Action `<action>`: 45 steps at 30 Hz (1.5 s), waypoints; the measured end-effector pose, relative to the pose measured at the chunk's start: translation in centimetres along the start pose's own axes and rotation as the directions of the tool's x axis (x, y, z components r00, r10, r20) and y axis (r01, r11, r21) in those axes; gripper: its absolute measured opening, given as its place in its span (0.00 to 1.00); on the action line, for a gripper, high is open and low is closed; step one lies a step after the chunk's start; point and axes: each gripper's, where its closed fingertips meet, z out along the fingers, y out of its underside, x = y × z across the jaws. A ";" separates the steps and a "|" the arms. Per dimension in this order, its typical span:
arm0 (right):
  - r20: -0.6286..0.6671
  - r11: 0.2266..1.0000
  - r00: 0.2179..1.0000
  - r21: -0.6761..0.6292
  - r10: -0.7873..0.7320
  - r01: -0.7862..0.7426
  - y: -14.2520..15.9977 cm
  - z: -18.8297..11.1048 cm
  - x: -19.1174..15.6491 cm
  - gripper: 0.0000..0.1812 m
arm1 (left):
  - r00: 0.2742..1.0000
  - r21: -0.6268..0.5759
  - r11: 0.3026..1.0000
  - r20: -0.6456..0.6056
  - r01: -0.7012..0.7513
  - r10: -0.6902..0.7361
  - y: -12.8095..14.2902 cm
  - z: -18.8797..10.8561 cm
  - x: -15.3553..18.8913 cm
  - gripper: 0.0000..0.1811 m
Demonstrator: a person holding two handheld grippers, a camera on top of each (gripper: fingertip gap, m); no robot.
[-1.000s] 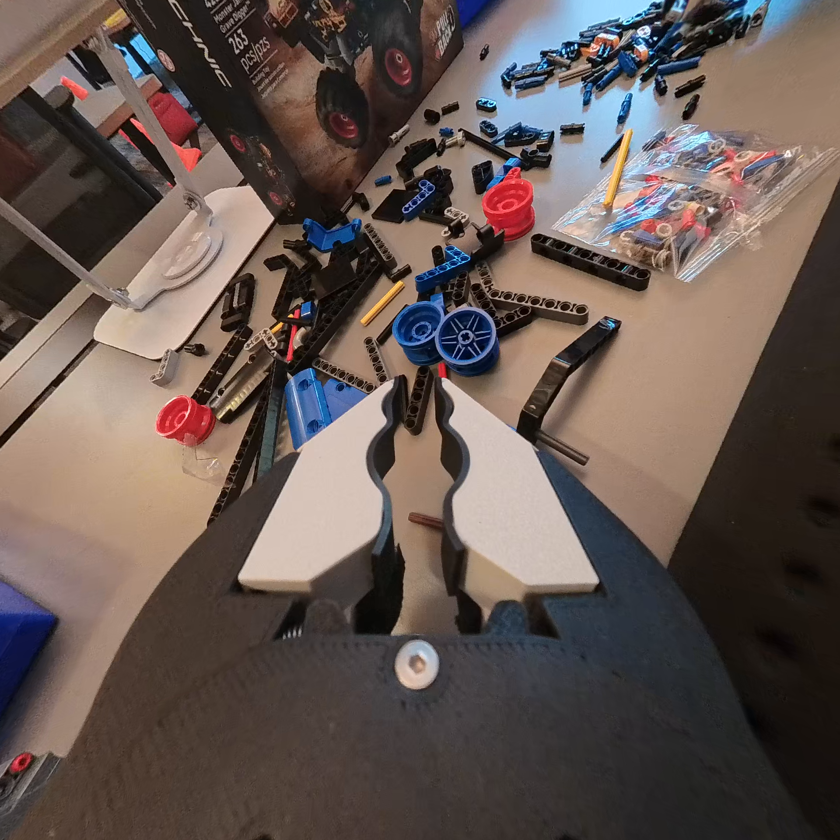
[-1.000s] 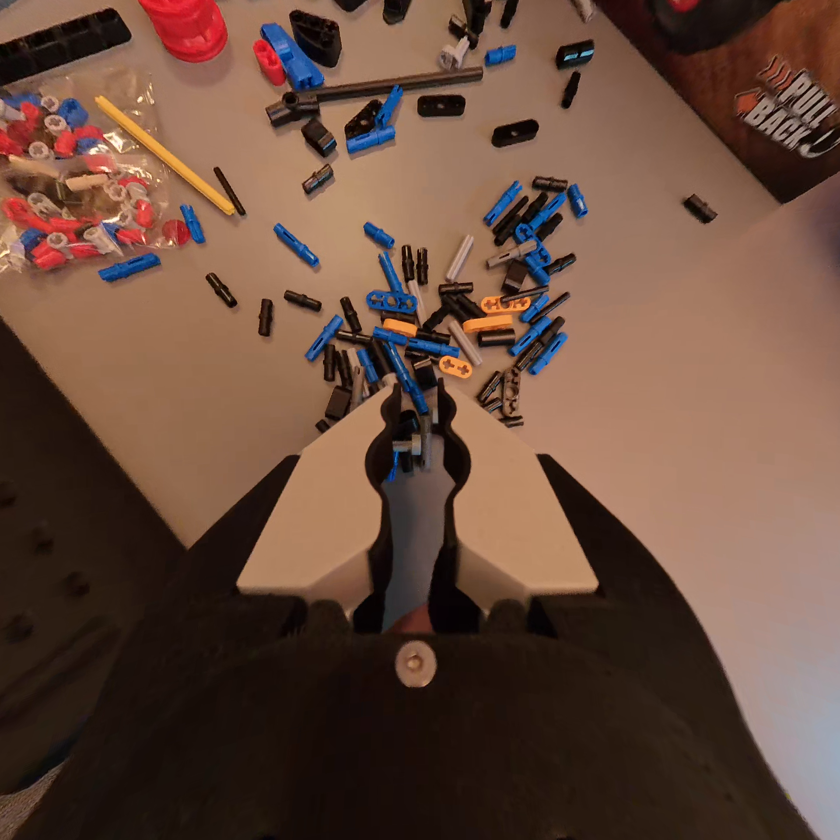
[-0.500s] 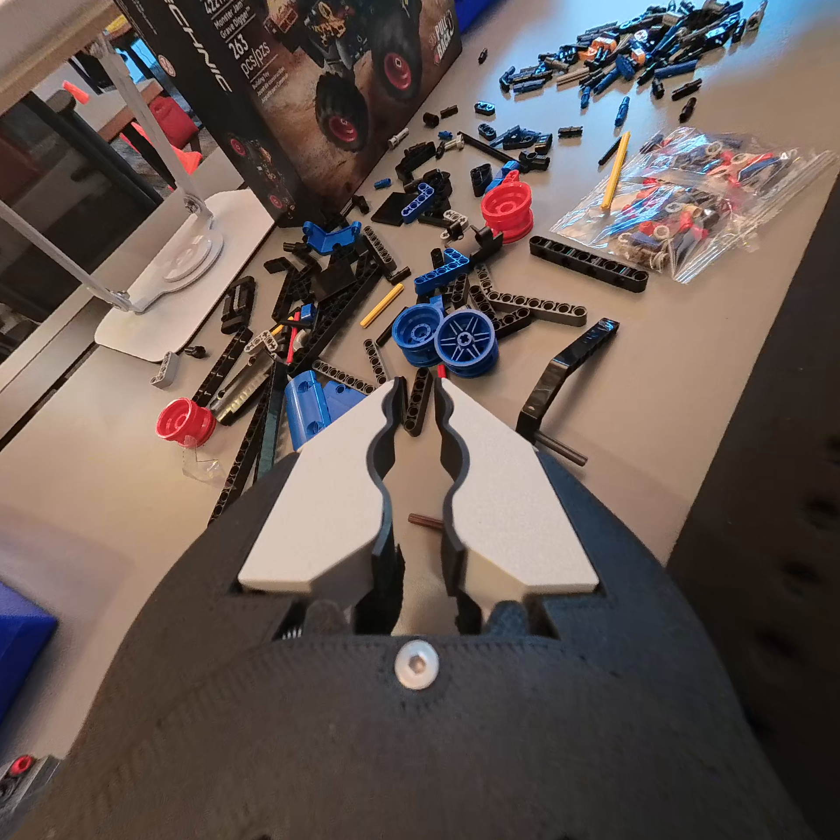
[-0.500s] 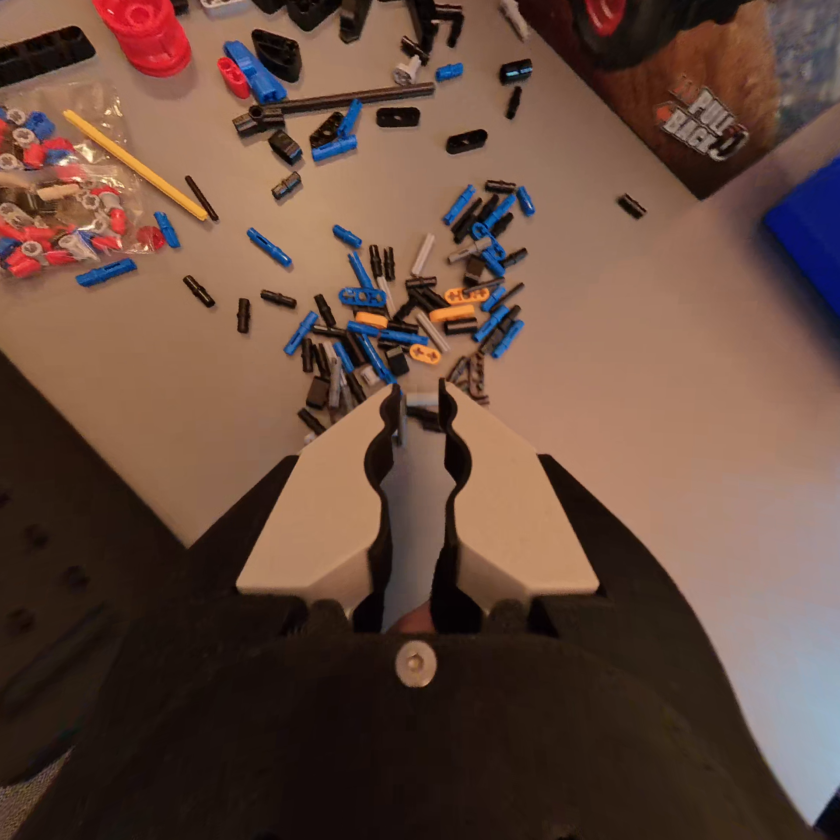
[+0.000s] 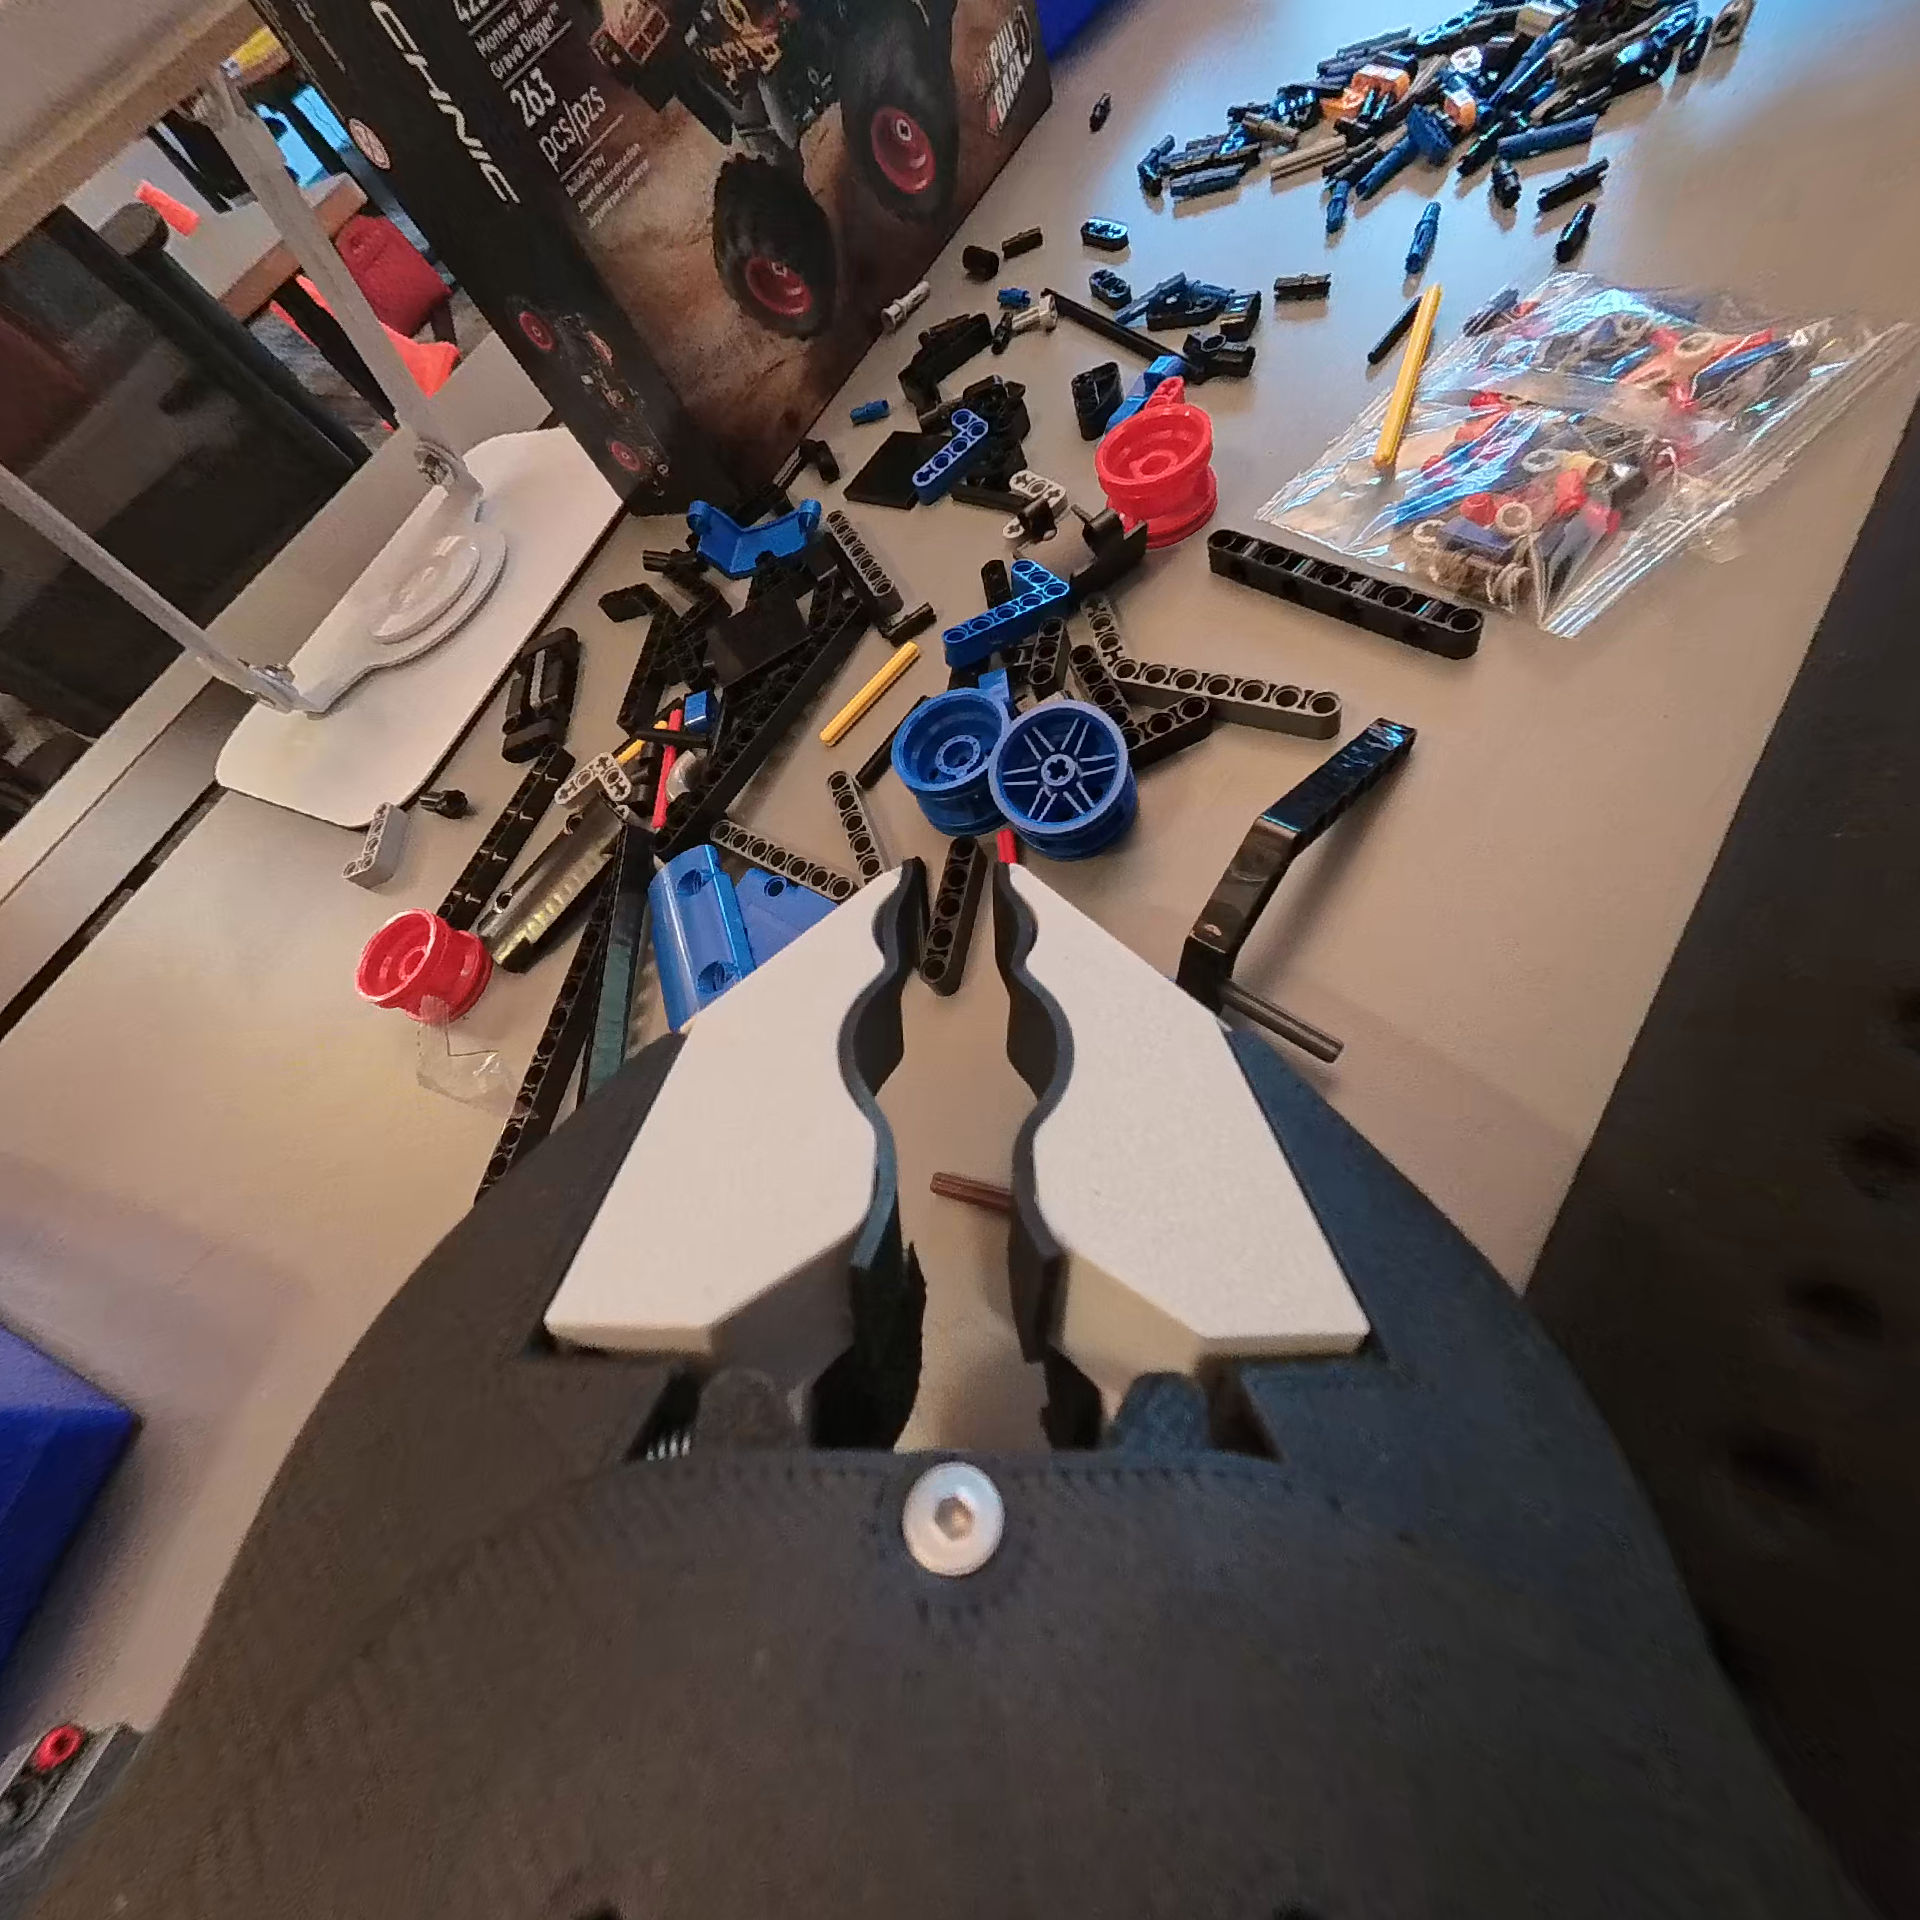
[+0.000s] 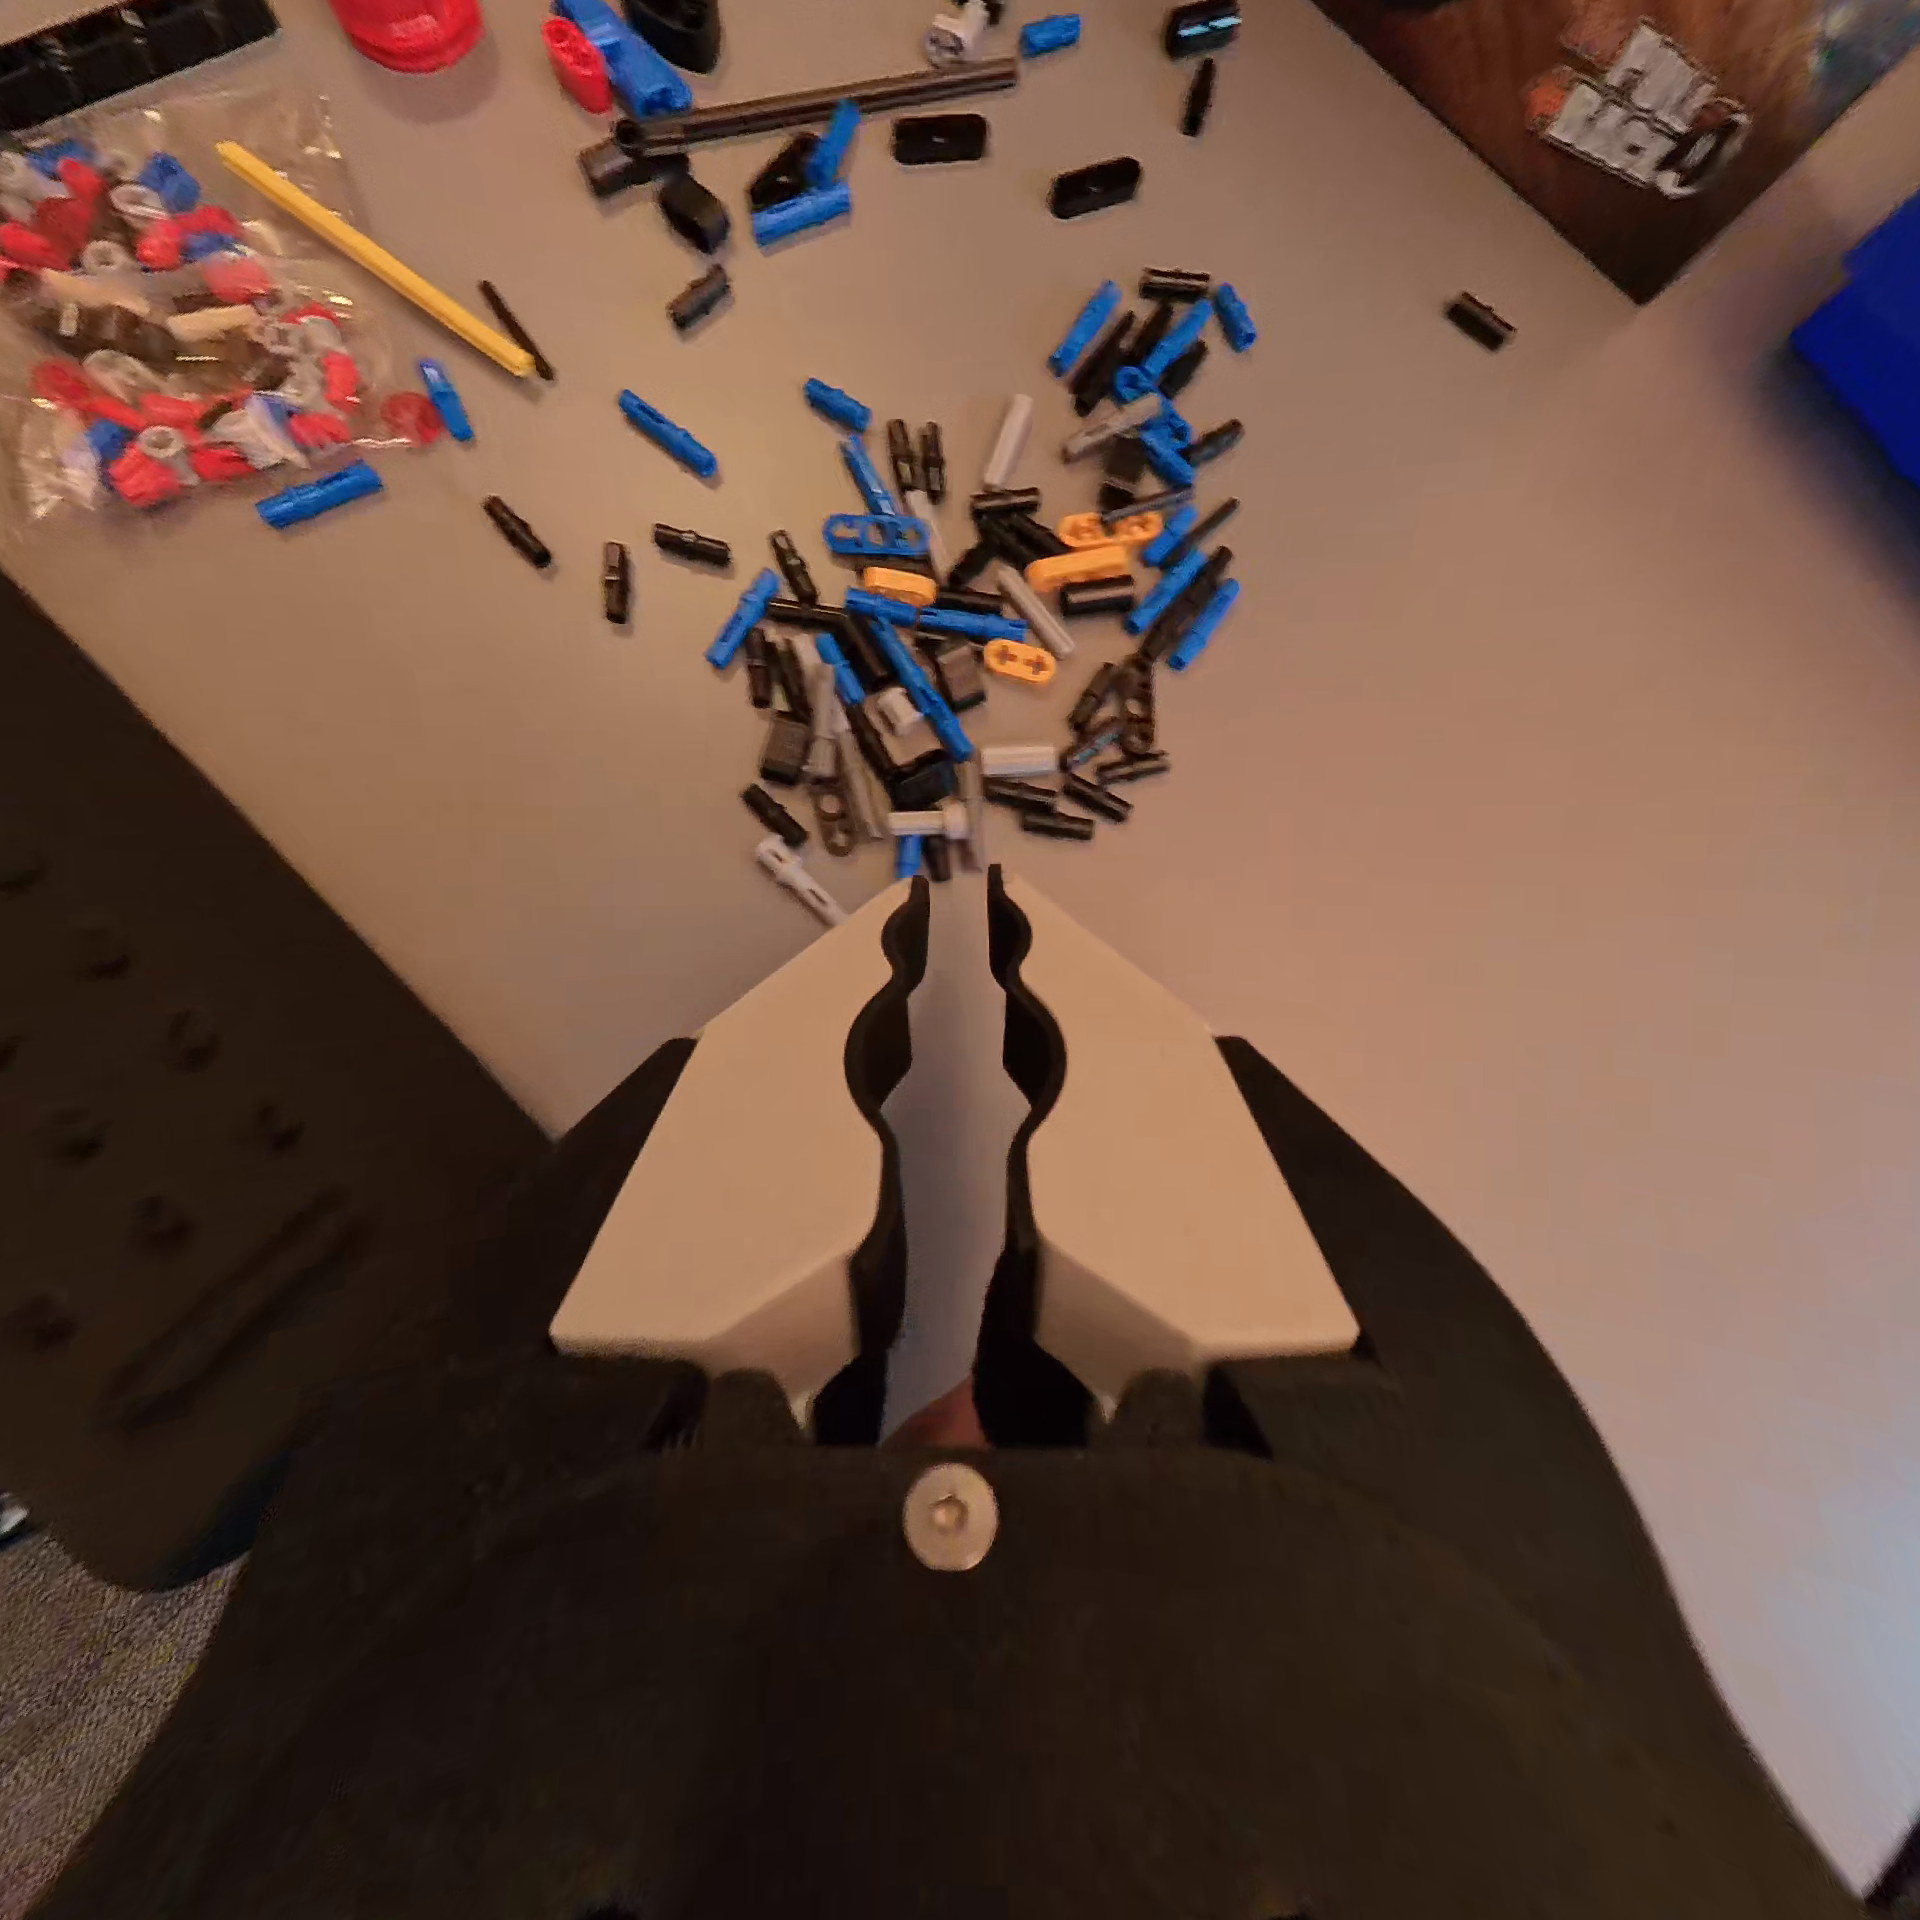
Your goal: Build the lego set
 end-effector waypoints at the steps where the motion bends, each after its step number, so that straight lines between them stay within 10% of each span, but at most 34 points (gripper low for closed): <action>1: 0.016 1.000 1.000 0.000 -0.010 0.010 -0.1 0.2 -0.5 0.05 | 1.000 -0.001 1.000 0.001 0.000 0.000 0.0 0.0 0.0 0.06; 22: 0.113 0.996 0.990 0.027 -0.082 0.079 -1.5 2.8 -4.6 0.07 | 1.000 -0.007 1.000 -0.002 -0.004 0.004 0.2 0.0 -0.1 0.07; 45: -0.325 0.994 0.940 0.028 0.107 -0.104 2.7 -10.2 3.0 0.11 | 1.000 -0.006 1.000 0.002 -0.006 0.006 0.1 0.0 -0.2 0.06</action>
